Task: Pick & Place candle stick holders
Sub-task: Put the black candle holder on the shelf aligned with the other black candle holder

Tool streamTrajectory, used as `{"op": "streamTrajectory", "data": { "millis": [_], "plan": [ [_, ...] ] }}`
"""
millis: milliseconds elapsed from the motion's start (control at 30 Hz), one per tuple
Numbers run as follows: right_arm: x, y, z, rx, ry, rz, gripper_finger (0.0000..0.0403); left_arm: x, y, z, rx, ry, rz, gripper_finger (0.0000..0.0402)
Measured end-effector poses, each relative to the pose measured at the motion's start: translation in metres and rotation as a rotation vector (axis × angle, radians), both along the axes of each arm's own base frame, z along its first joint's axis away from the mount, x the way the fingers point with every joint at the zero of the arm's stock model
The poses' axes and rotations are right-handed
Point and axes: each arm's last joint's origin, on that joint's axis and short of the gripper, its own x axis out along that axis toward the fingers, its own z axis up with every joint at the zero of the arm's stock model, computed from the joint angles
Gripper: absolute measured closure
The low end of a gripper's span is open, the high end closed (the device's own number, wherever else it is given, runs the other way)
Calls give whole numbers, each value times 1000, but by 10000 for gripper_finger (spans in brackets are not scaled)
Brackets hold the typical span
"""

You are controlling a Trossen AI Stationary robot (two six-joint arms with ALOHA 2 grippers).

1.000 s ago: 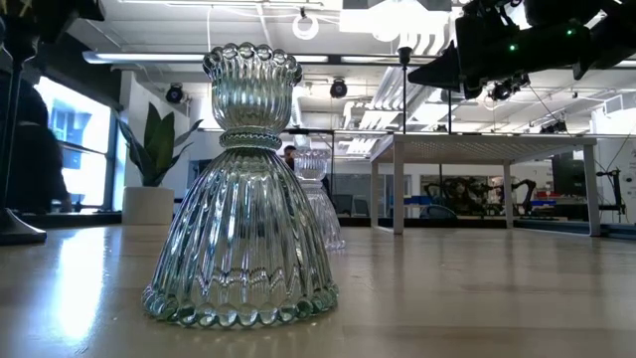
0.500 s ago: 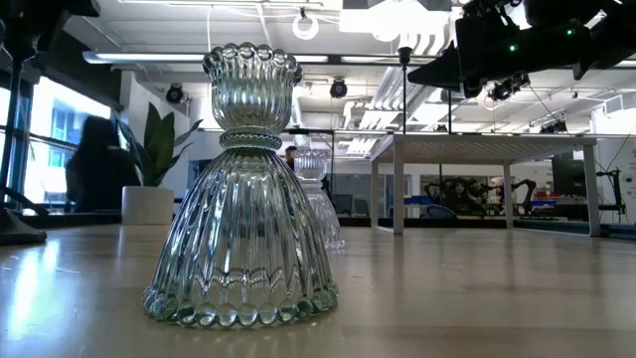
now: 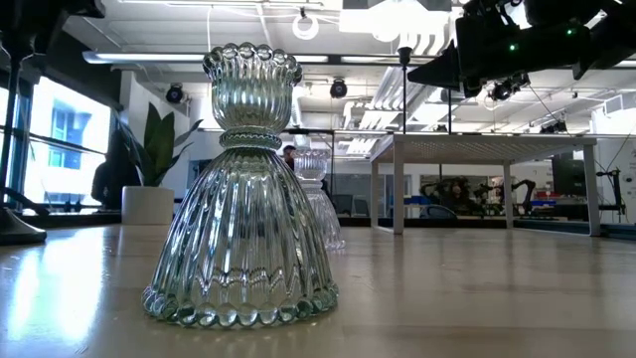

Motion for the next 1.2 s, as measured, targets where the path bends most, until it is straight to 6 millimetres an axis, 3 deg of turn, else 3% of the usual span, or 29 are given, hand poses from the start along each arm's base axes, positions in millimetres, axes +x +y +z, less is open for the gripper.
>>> {"op": "streamTrajectory", "data": {
  "millis": [300, 467, 767, 1000, 1200],
  "plan": [
    [0, 0, 0, 0, 0, 0, 401, -1, 0, 0, -24, 16, 6, 259],
    [0, 0, 0, 0, 0, 0, 402, -2, 0, 1, -23, 24, 6, 260],
    [0, 0, 0, 0, 0, 0, 402, 0, 3, 37, 25, -149, -42, 258],
    [0, 0, 0, 0, 0, 14, 402, 13, 28, 62, 99, -316, -13, 259],
    [0, 1, 0, 4, -2, 24, 402, 43, 59, 63, 97, -406, -52, 259]
  ]
}}
